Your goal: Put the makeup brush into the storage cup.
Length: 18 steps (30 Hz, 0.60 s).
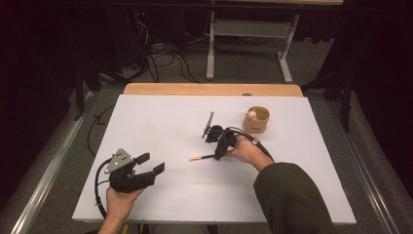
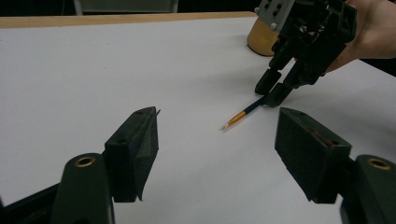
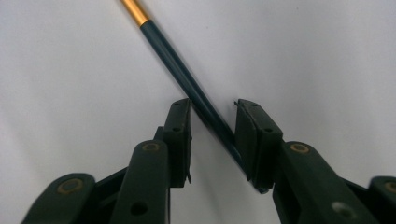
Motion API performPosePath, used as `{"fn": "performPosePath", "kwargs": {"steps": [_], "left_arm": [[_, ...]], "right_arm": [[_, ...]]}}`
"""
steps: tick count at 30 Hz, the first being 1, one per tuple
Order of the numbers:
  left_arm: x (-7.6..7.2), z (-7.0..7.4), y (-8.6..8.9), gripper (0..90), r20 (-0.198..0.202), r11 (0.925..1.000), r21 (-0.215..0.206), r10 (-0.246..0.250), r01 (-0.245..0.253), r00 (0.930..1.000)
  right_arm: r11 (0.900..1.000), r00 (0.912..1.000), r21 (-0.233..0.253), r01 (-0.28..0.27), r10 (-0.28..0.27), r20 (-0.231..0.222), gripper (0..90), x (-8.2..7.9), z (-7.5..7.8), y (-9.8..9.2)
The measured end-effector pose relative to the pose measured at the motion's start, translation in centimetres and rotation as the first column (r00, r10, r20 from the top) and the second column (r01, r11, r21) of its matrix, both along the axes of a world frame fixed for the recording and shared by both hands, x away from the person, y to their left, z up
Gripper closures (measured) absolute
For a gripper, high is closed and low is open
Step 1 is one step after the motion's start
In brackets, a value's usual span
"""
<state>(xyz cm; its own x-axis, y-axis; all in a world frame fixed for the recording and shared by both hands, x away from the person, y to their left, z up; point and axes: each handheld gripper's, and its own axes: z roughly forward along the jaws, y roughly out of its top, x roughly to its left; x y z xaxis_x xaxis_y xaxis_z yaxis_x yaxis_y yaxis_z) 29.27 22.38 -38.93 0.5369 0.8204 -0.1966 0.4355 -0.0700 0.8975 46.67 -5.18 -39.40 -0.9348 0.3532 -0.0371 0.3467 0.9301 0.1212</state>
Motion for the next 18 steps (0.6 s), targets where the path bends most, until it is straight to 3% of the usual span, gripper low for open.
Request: {"fn": "performPosePath", "kwargs": {"steps": [4, 18], "left_arm": [[0.0, 0.0, -0.02, 30.8, 0.001, 1.0, 0.001, 0.0, 0.0, 1.0], [0.02, -0.01, -0.04, 30.8, 0.001, 1.0, 0.006, -0.001, 0.001, 1.0]], "right_arm": [[1.0, 0.9999, 0.0, 0.01, -0.01, -0.013, 71.7, 0.02, 0.04, -0.11], [0.999, 0.9994, 0.017, 0.028, -0.028, -0.021, 68.8, 0.17, 0.01, 0.2]]}}
